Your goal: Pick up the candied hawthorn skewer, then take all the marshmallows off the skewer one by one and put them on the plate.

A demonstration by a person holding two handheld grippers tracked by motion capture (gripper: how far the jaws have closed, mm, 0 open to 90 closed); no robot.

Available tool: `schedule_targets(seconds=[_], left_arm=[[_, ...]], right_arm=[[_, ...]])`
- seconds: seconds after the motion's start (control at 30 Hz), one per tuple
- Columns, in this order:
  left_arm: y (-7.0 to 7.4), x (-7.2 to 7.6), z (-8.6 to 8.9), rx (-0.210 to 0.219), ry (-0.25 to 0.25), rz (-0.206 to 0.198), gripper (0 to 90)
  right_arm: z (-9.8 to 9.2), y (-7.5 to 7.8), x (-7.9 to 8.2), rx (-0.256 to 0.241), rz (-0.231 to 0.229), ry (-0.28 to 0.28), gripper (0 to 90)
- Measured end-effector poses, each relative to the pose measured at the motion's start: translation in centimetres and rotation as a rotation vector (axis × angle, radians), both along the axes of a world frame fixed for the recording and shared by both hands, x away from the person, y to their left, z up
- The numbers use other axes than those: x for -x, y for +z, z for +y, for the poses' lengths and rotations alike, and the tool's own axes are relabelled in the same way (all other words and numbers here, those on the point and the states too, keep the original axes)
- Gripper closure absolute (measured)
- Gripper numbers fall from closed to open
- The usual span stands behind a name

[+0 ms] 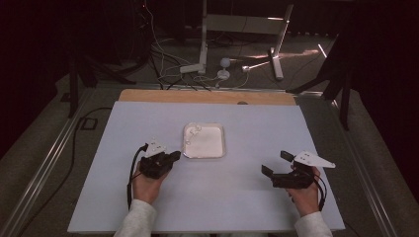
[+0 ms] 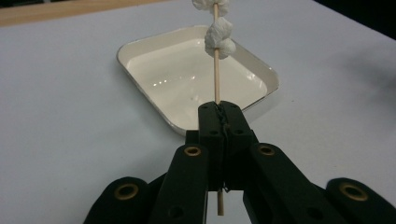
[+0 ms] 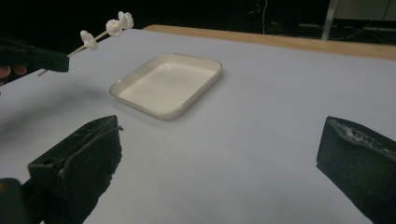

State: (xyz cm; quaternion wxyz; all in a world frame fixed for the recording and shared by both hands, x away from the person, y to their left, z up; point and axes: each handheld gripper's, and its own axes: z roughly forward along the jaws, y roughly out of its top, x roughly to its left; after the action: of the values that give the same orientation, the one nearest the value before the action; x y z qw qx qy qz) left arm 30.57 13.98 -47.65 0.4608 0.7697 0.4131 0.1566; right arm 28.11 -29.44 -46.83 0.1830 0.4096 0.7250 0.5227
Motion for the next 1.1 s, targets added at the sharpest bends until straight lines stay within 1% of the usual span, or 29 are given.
schedule_targets(seconds=[0.13,0.17,0.2,0.23,0.3,0.33,0.37,0.43,0.47,0.5,0.53,0.63,0.67,0.73,0.77,0.8,0.87,0.93,1.0,1.07,1.1], left_arm=[[0.1,0.1,-0.1,0.008,-0.022,-0.027,89.8],[0.1,0.2,-0.1,0.008,-0.025,-0.028,89.8],[0.1,0.2,-0.1,0.008,-0.025,-0.028,89.8],[0.2,0.2,-0.2,0.005,-0.028,-0.032,89.8],[0.2,0.4,-0.5,-0.015,-0.041,-0.052,89.8],[0.2,0.4,-0.6,-0.016,-0.045,-0.058,89.8],[0.3,0.4,-0.6,-0.009,-0.051,-0.062,89.8],[0.4,0.5,-0.7,-0.008,-0.056,-0.07,89.8],[0.4,0.5,-0.7,-0.008,-0.056,-0.07,89.9],[0.4,0.6,-0.7,-0.005,-0.06,-0.074,89.9],[0.4,0.6,-0.7,-0.003,-0.061,-0.078,89.8],[0.5,0.7,-0.7,-0.002,-0.066,-0.087,89.8],[0.5,0.7,-0.8,-0.014,-0.07,-0.095,89.8],[0.5,0.7,-0.8,-0.019,-0.072,-0.099,89.9],[0.5,0.8,-0.9,-0.019,-0.074,-0.102,89.8],[0.5,0.8,-0.9,-0.016,-0.075,-0.104,89.8],[0.6,0.9,-0.9,-0.016,-0.078,-0.111,89.8],[0.7,1.0,-1.0,-0.013,-0.089,-0.125,89.8],[0.7,1.1,-1.0,-0.014,-0.093,-0.13,89.8],[0.7,1.2,-1.1,-0.015,-0.095,-0.132,89.8],[0.7,1.2,-1.1,-0.012,-0.098,-0.134,89.8]], right_arm=[[1.1,1.4,-1.3,0.0,-0.018,0.025,0.0],[1.5,1.8,-1.7,-0.006,-0.02,0.03,0.0],[1.5,1.8,-1.7,-0.006,-0.02,0.03,0.0],[2.3,2.6,-2.5,-0.01,-0.029,0.051,0.0],[3.4,3.4,-3.3,-0.01,-0.039,0.075,0.0],[3.9,3.7,-3.6,-0.014,-0.039,0.089,0.0],[4.4,4.0,-4.0,-0.022,-0.035,0.102,0.0],[5.5,4.3,-4.8,-0.034,-0.03,0.126,0.0],[5.5,4.3,-4.8,-0.034,-0.03,0.126,0.0],[6.0,4.4,-5.1,-0.035,-0.028,0.135,0.0],[7.2,4.7,-5.8,-0.038,-0.014,0.158,0.0],[8.6,5.0,-6.6,-0.044,-0.003,0.18,0.0],[8.9,5.1,-6.8,-0.046,0.001,0.186,0.0],[9.7,5.2,-7.3,-0.046,0.003,0.196,0.0],[10.1,5.2,-7.6,-0.044,0.008,0.197,0.0],[10.4,5.2,-7.9,-0.046,0.022,0.2,0.0],[11.0,5.1,-8.5,-0.052,0.042,0.207,0.0],[11.4,5.1,-8.9,-0.07,0.061,0.209,0.0],[11.8,5.2,-9.4,-0.094,0.082,0.214,0.0],[11.9,5.2,-9.5,-0.1,0.09,0.214,0.0],[12.1,5.2,-9.7,-0.109,0.103,0.215,0.0]])
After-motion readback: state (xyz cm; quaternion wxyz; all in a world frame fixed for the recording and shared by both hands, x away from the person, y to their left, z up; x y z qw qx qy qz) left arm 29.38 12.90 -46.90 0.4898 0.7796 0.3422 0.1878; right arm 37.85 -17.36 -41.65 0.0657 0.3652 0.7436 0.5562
